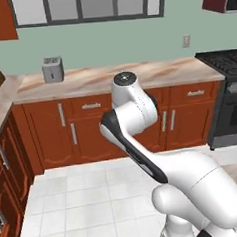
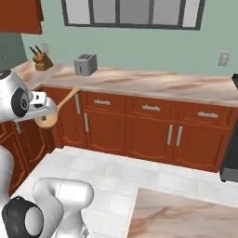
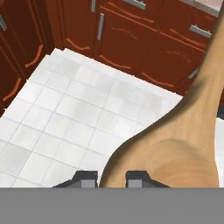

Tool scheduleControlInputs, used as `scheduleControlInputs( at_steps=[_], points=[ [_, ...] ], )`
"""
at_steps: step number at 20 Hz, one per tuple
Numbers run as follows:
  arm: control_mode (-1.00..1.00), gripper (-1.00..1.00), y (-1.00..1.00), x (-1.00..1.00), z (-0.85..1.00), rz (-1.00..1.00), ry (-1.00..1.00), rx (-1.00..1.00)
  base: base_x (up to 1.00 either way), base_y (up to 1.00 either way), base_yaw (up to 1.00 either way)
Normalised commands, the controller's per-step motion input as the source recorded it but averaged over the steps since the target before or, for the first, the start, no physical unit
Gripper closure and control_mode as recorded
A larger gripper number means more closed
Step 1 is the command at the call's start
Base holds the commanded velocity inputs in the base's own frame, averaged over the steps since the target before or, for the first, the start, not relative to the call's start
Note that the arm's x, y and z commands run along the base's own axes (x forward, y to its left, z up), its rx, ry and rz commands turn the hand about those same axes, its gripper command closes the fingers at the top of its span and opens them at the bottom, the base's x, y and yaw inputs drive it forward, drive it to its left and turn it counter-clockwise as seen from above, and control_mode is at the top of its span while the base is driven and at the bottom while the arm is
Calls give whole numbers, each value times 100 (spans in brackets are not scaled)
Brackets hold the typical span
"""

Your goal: Organize the utensils by type. Pick up the wooden spoons from the counter and place them in the open cabinet. Then pick up the metallic utensils from the counter and place them in the open drawer.

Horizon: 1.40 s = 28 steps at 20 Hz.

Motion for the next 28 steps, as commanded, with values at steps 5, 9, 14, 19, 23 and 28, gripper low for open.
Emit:
scheduleControlInputs(
  at_steps=[5, 9, 14, 19, 23, 28],
  points=[
    [100, 100, 0, 0, 0, 0, 0, 0, 100, 0, 40],
    [100, 100, 0, 0, 0, 0, 0, 0, 98, 0, 50],
    [100, 100, 0, 0, 0, 0, 0, 0, 93, 0, 55],
    [100, 100, 0, 0, 0, 0, 0, 0, 95, 0, 55],
    [100, 100, 0, 0, 0, 0, 0, 0, 91, 0, 62],
    [100, 100, 0, 0, 0, 0, 0, 0, 75, -7, 80]
  ],
)
